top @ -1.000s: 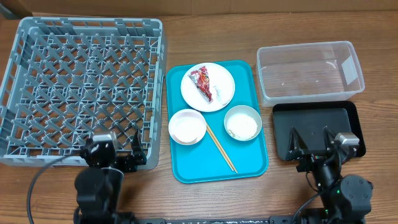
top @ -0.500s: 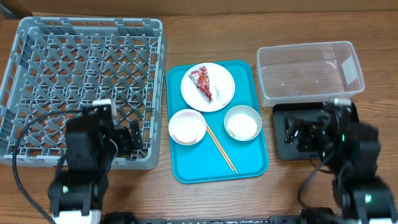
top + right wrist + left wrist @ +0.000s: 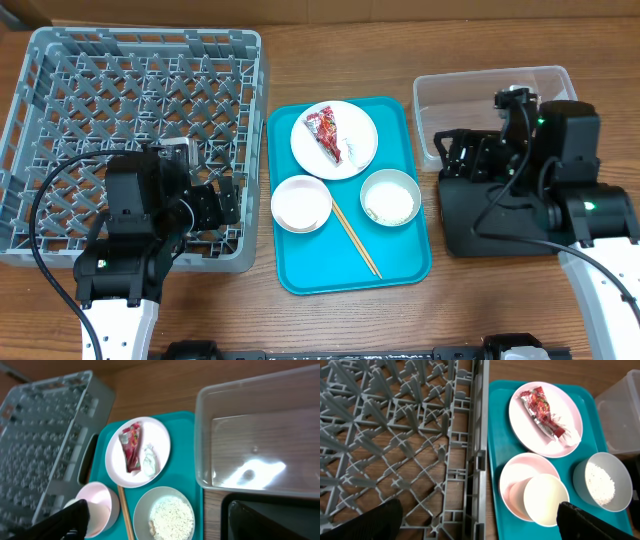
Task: Sort waste into correct bins and load items into the dishwasher
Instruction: 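Move the right gripper to the red wrapper on the white plate, then grasp the red wrapper and drop it into the clear bin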
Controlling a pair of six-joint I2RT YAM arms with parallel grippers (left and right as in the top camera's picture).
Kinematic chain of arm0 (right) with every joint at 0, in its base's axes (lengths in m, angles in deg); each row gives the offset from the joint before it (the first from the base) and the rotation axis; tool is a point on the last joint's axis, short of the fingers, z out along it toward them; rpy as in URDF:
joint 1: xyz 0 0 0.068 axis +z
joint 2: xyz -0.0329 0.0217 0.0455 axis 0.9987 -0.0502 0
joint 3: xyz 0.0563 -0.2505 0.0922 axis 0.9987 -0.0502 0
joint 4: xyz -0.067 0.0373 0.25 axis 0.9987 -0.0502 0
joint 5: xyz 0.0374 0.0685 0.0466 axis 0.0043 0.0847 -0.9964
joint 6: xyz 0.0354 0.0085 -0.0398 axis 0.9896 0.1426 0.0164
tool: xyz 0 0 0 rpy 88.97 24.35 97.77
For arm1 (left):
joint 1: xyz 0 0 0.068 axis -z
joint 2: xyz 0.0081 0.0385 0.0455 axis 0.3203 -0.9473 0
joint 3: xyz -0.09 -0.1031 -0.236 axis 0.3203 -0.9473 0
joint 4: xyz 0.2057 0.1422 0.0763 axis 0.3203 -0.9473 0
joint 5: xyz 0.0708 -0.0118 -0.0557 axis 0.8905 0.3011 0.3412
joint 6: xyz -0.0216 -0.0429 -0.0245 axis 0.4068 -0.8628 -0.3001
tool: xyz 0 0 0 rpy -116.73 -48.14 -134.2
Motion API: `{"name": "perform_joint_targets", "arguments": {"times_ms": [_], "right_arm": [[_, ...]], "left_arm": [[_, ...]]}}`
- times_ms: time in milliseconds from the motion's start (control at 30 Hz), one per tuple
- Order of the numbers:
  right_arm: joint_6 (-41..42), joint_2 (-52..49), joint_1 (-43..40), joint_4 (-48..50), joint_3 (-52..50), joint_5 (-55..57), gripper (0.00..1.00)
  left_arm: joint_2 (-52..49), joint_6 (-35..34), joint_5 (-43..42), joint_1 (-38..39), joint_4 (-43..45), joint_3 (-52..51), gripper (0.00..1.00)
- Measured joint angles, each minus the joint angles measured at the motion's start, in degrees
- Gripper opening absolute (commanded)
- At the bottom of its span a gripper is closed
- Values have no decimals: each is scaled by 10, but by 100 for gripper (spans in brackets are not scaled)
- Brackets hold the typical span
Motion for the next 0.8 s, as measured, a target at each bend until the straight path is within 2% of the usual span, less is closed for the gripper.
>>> {"name": "perform_joint_targets", "arguments": {"times_ms": [200, 433, 533, 633, 800], "right_arm": [[0, -45, 77, -17, 32, 29, 86], [0, -134, 181, -27, 108, 105, 86], [0, -180, 211, -6, 120, 120, 86], [0, -223, 232, 19, 121, 130, 80], [14, -303, 269, 69, 121, 162, 79]], "left_arm": [[0, 0, 4, 0, 7, 0, 100], [-14, -33, 51, -31, -43, 14, 100], [-21, -45, 57, -69, -44, 16, 100], [-22, -49, 61, -92, -44, 16, 100], [-23, -56, 63, -96, -43, 19, 100]]}}
